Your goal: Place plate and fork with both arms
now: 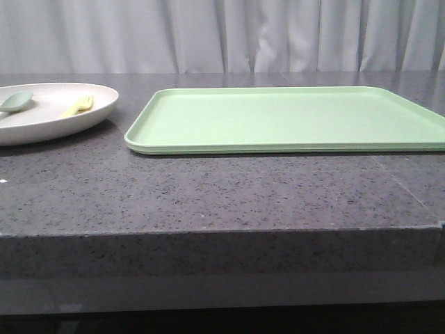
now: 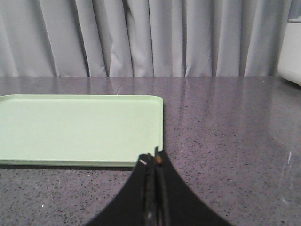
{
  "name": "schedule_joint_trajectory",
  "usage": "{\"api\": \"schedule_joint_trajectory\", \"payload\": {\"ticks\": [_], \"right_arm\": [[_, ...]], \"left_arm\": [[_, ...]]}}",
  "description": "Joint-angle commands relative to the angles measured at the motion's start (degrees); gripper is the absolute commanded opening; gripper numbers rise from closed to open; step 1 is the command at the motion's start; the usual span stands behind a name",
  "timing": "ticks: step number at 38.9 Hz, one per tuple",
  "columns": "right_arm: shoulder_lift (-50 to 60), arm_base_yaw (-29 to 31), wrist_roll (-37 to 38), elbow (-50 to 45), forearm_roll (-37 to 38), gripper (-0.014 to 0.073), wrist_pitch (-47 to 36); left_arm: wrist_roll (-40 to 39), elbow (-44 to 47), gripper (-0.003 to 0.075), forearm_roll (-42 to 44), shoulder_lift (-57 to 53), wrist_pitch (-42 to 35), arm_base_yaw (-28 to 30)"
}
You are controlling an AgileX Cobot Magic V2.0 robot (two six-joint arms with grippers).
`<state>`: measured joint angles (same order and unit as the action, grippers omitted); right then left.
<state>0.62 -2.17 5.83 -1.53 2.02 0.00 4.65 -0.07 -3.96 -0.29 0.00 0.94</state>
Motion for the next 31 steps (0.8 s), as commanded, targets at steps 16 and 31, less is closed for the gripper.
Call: {"api": "schedule_joint_trajectory", "payload": {"ticks": [16, 31], "right_arm": [[-7.8, 0.4, -0.3, 30.3, 0.0, -0.0067, 18.6], [-22.0, 0.4, -0.3, 38.2, 0.0, -0.0067, 24.8]], "left_arm": [[-0.2, -34.0, -0.0018, -0.6, 9.8, 22.0, 0.1], [-0.2, -42.8, -0.0018, -0.7, 25.4, 32.0, 0.1]]}}
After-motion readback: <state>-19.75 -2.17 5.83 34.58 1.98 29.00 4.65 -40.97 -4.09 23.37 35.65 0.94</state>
